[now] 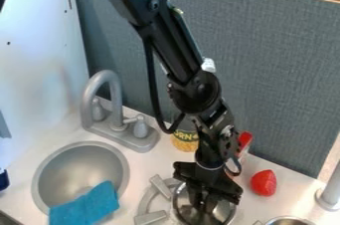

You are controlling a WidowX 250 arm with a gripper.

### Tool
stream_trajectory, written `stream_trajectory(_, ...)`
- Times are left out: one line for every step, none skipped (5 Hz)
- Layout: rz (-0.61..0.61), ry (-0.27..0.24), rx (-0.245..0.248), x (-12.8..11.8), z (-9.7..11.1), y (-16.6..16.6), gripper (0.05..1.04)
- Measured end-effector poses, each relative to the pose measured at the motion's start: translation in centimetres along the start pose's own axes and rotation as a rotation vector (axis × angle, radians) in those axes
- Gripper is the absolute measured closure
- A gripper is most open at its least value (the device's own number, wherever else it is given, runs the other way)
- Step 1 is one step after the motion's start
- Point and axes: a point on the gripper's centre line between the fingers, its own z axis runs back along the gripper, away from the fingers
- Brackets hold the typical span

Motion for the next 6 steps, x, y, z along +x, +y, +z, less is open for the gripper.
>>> stream_trajectory(-0.029, 0.010, 0.051, 0.1, 1.8, -1.5, 0.762)
stream_trajectory(-0.081, -0.012, 0.064, 0.1, 3.8, -3.7, 0.762)
stream_trajectory(-0.154, -0.021, 0.063, -0.1, 4.8, -6.3, 0.762)
stream_trajectory(-0.212, -0.029, 0.059, -0.8, 5.3, -8.5, 0.762)
stream_trajectory(-0.248, -0.046, 0.046, -0.9, 5.9, -9.9, 0.762)
stream_trajectory(-0.279, -0.067, 0.025, -0.7, 6.5, -11.3, 0.762)
